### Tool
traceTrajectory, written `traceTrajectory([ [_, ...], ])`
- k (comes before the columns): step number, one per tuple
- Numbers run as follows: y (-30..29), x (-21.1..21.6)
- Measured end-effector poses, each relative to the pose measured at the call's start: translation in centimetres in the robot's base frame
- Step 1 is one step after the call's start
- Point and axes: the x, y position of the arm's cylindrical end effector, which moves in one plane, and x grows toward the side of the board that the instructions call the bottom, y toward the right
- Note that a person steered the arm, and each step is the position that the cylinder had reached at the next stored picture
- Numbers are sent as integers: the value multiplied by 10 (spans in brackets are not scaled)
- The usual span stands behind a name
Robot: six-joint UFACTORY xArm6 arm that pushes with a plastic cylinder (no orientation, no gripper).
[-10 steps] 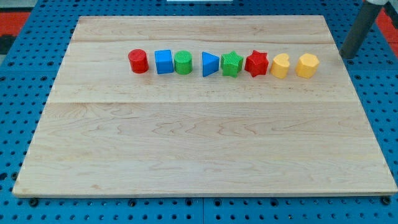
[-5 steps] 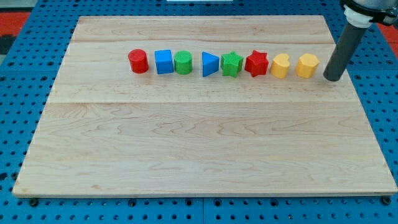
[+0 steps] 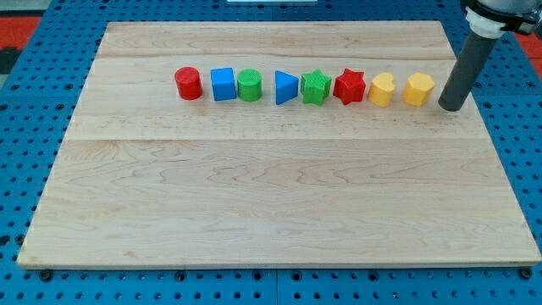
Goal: Push line of blocks a bit left
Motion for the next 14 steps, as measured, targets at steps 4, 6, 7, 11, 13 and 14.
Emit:
traceTrajectory([
  [4, 12, -25],
  [6, 23, -27],
  [7, 8, 20],
  [11, -161, -33],
  [13, -182, -33],
  [14, -179, -56],
])
